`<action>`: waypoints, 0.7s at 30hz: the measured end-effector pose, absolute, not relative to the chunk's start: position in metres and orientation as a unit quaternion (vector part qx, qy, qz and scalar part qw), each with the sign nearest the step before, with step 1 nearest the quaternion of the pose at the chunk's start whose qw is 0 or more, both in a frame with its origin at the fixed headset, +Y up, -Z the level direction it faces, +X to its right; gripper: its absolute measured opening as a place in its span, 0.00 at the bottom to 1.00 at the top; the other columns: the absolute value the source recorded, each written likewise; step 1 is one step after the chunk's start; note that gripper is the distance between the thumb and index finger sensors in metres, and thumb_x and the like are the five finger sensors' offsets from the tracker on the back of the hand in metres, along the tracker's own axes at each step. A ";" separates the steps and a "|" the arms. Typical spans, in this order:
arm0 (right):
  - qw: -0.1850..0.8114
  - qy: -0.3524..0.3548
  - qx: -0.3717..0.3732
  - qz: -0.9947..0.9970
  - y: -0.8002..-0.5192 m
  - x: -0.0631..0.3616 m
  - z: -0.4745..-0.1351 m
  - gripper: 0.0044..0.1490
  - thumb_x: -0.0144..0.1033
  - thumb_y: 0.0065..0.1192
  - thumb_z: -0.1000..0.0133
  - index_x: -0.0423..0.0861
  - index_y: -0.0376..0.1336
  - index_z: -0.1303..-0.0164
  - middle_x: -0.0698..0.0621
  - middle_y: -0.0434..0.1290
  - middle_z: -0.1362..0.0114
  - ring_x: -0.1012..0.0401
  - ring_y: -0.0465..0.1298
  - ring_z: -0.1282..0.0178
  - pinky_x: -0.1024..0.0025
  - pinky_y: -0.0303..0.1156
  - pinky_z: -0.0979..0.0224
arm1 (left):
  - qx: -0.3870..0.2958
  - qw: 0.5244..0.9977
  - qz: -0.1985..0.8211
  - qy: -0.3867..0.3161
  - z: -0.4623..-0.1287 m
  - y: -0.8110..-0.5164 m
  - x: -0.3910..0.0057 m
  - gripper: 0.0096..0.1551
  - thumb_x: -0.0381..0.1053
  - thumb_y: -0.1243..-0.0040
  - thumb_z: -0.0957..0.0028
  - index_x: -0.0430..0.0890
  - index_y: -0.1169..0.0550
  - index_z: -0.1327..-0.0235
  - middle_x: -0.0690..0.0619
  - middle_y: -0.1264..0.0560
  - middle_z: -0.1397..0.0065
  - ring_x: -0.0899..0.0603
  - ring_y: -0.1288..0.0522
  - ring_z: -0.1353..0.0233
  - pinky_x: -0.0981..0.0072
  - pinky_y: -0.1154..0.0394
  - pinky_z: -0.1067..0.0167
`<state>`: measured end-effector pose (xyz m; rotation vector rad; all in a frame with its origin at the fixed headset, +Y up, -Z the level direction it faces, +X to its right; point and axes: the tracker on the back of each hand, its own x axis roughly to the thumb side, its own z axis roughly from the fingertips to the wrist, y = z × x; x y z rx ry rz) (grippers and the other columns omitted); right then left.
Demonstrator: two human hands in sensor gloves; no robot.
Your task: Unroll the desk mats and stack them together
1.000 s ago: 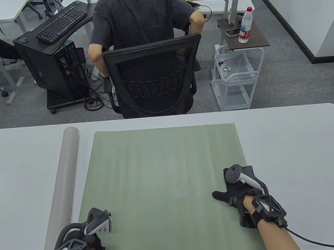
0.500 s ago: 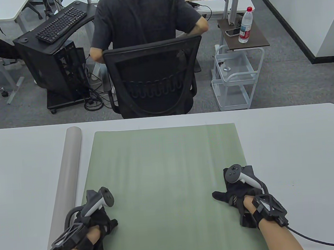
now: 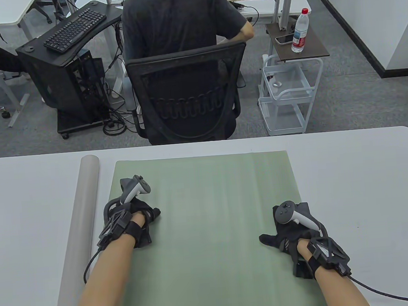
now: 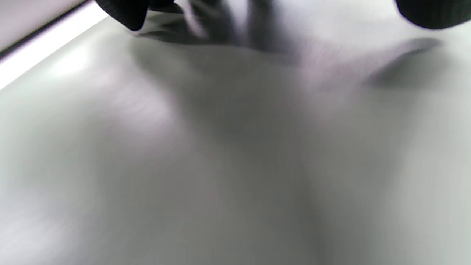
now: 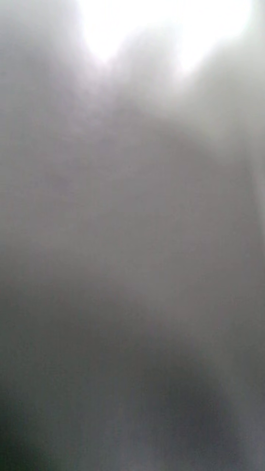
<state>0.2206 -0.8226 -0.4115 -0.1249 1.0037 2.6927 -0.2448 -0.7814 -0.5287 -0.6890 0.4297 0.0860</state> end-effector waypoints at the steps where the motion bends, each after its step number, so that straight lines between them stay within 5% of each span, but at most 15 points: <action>1: 0.132 0.346 -0.043 0.928 -0.823 0.221 -0.412 0.65 0.79 0.40 0.61 0.62 0.10 0.41 0.56 0.04 0.33 0.51 0.06 0.33 0.45 0.09 0.36 | -0.332 0.918 0.044 0.212 -0.535 -0.782 -0.245 0.58 0.75 0.49 0.65 0.46 0.52 0.30 0.35 0.56 0.20 0.20 0.50 0.23 0.34 0.42 0.30; 11: 0.133 0.343 -0.043 0.929 -0.823 0.221 -0.412 0.65 0.79 0.40 0.61 0.62 0.10 0.41 0.56 0.04 0.33 0.51 0.06 0.33 0.45 0.09 0.35 | -0.253 0.937 0.079 0.229 -0.582 -0.783 -0.268 0.60 0.76 0.44 0.66 0.49 0.54 0.30 0.42 0.53 0.18 0.25 0.49 0.21 0.33 0.42 0.29; 17: 0.133 0.341 -0.044 0.930 -0.823 0.221 -0.411 0.65 0.80 0.40 0.61 0.62 0.10 0.40 0.56 0.04 0.33 0.51 0.06 0.33 0.45 0.09 0.35 | -0.205 0.925 0.269 0.173 -0.548 -0.762 -0.294 0.60 0.69 0.40 0.63 0.50 0.60 0.32 0.37 0.59 0.19 0.24 0.59 0.22 0.31 0.49 0.29; 21: 0.131 0.337 -0.044 0.931 -0.823 0.221 -0.411 0.65 0.80 0.40 0.61 0.62 0.10 0.40 0.56 0.05 0.32 0.51 0.07 0.33 0.45 0.10 0.35 | -0.181 0.954 0.208 0.114 -0.507 -0.714 -0.300 0.59 0.67 0.40 0.60 0.50 0.61 0.32 0.38 0.65 0.20 0.25 0.62 0.22 0.33 0.51 0.28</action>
